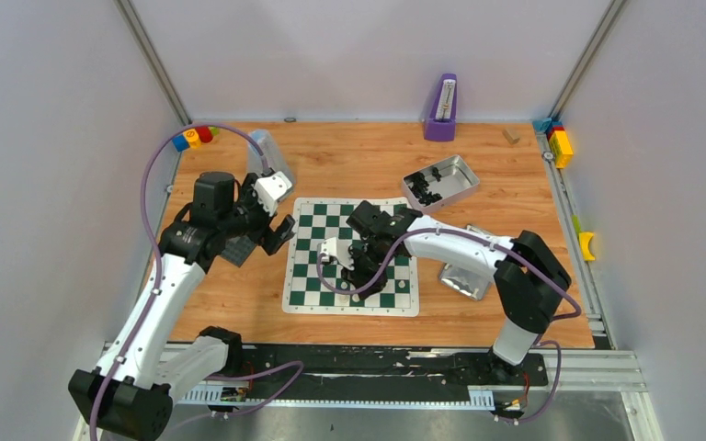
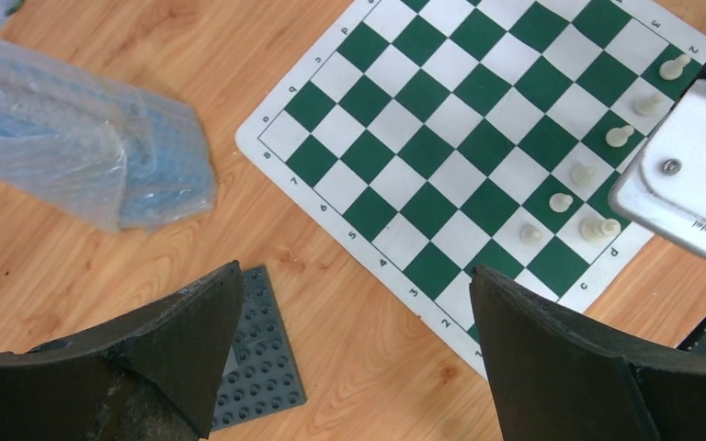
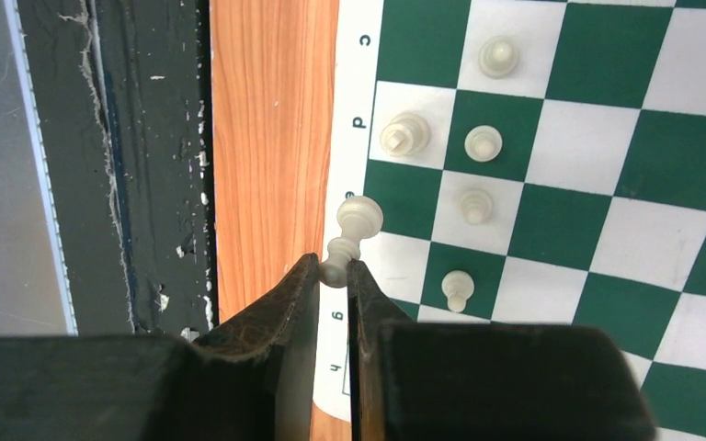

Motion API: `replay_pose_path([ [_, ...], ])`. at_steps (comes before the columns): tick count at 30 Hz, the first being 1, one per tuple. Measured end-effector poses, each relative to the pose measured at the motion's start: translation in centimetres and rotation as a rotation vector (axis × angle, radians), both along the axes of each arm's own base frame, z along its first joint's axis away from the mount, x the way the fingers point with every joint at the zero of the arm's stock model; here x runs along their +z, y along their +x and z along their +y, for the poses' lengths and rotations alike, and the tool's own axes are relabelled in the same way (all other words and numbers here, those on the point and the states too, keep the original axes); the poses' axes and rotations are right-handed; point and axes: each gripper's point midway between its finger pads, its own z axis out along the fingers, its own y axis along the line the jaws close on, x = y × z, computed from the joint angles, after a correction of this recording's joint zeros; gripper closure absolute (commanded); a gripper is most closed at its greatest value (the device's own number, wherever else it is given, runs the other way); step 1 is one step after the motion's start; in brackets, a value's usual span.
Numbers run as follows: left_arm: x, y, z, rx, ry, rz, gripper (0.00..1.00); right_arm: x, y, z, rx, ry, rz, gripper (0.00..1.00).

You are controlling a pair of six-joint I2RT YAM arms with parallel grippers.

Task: Set up the chess pieces on the board
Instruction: Place the chess piece on the chessboard.

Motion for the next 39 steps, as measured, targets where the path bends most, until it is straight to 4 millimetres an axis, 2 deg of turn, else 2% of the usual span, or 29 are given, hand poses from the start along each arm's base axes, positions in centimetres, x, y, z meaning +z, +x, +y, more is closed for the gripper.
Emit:
replay_pose_path([
  [8,0.3,0.2,0.9,0.053,0.014,-0.013,0.00,-1.6,0.6,0.8,0.010,-0.076,-0.018,0.98],
  [17,0.3,0.2,0.9,0.054,0.013,-0.013,0.00,-3.2,0.9,0.0,0.000,-0.165,-0.013,0.98],
  [39,0.3,0.2,0.8,0.050,0.011,-0.012,0.00,-3.5,1.1,0.1,-0.002,-0.198,0.006,0.97],
])
